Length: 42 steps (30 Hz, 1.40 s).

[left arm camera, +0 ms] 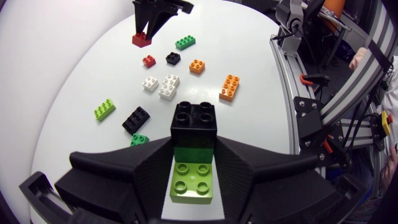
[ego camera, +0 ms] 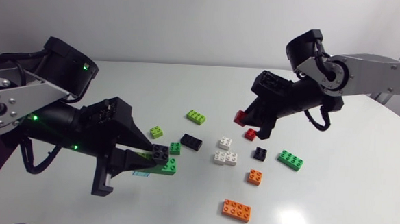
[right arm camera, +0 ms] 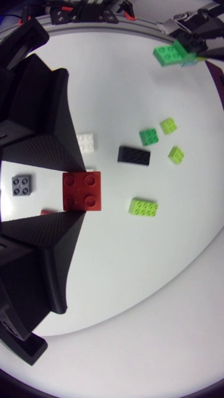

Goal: Separate the duplo bricks

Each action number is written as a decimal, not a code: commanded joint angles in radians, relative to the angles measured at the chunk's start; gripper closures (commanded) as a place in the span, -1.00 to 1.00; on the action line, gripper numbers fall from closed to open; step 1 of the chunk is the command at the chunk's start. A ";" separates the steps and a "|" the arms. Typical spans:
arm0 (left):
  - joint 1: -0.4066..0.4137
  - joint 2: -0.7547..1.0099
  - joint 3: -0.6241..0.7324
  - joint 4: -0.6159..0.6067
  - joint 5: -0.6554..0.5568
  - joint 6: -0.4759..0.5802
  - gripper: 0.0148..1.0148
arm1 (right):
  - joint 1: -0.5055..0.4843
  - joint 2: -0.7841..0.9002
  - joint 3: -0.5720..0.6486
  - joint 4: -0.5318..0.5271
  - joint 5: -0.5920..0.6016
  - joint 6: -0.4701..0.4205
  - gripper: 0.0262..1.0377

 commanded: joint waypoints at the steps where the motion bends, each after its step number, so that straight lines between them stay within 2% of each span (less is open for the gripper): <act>1: 0.005 0.015 0.026 0.014 -0.004 -0.011 0.36 | -0.049 0.087 0.040 0.021 0.031 -0.016 0.49; 5: 0.008 0.015 0.023 0.023 -0.016 -0.019 0.36 | -0.100 0.159 0.056 0.072 0.103 -0.013 0.49; 14: 0.019 0.013 0.022 0.026 -0.024 -0.019 0.36 | -0.198 0.268 0.085 0.081 0.189 -0.018 0.49; 26: 0.013 0.015 0.014 0.040 -0.024 -0.040 0.36 | -0.187 0.357 0.068 0.104 0.252 -0.013 0.47; 29: 0.011 0.009 0.009 0.040 -0.024 -0.043 0.36 | -0.176 0.372 0.070 0.113 0.255 -0.009 0.27; 35: 0.011 0.001 0.005 0.040 -0.024 -0.045 0.36 | -0.167 0.348 0.062 0.104 0.253 -0.004 -0.80; 37: 0.011 0.000 0.006 0.040 -0.024 -0.045 0.36 | -0.167 0.314 0.056 0.098 0.247 -0.004 -0.91; 42: 0.002 -0.002 0.005 0.040 -0.024 -0.046 0.36 | -0.158 0.147 0.016 0.063 0.134 -0.003 -0.91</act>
